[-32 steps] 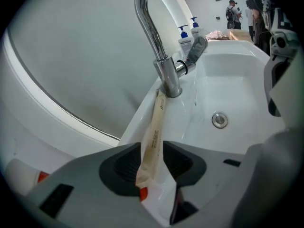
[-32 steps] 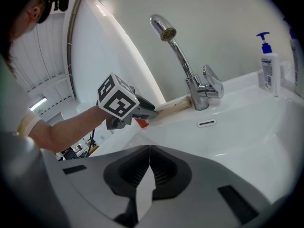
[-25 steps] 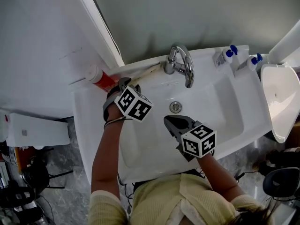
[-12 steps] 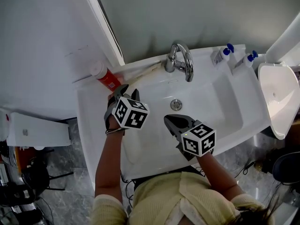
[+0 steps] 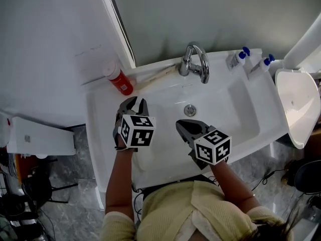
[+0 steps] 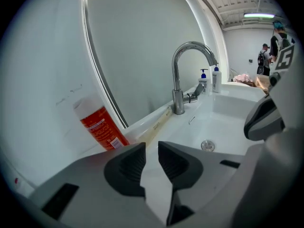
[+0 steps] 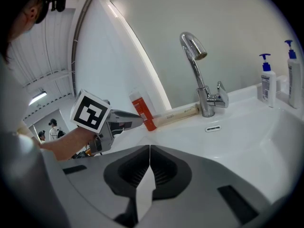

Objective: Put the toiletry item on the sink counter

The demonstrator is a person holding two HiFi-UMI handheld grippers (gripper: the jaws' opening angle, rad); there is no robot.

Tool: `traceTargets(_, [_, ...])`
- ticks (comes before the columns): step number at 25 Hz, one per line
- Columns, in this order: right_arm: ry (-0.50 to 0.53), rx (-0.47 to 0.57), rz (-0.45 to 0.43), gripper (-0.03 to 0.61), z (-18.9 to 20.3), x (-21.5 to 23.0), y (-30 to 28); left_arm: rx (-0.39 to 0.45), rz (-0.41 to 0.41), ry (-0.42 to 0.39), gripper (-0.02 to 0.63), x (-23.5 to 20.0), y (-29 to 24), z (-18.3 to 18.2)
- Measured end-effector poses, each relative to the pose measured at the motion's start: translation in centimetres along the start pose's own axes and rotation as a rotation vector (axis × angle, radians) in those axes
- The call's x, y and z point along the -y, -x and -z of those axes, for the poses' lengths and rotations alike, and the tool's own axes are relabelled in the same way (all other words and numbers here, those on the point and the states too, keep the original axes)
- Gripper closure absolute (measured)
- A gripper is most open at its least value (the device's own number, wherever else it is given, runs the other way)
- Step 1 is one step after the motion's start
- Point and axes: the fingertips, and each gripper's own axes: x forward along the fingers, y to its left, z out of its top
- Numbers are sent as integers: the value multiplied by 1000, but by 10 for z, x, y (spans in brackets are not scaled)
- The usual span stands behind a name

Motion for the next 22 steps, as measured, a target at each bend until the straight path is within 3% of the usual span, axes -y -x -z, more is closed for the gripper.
traceTargets(3, [3,3,3,551,-1,-4,-1,20,-17,39,500,-4,11,4])
traceTargets(14, [29,15,18,551,-7,-12,-6,113,13,319,500,-5,48,22])
traceTargets(22, [50,21,42,551,-10,-15,-8,187,72,425,515,4,68,24])
